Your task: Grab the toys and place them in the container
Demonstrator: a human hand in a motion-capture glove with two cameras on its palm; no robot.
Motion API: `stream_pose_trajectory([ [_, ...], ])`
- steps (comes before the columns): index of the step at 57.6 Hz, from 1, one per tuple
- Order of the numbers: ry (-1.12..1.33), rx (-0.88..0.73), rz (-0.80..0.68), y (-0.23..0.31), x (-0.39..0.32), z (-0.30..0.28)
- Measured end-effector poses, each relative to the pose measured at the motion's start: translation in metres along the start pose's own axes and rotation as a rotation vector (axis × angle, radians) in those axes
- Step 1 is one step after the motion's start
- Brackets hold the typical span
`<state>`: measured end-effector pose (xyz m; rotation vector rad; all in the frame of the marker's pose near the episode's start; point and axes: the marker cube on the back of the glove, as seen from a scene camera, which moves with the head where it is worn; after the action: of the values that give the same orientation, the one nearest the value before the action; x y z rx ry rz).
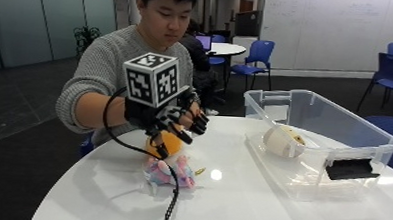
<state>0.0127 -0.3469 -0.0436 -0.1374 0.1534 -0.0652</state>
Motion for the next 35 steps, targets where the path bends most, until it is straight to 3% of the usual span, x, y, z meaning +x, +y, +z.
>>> stream_pose_trajectory([
  [11, -0.015, -0.153, -0.053, 0.025, -0.004, 0.064],
  [22, 0.174, -0.301, -0.049, 0.032, -0.024, 0.127],
  [35, 0.288, -0.277, 0.039, 0.019, -0.028, 0.151],
])
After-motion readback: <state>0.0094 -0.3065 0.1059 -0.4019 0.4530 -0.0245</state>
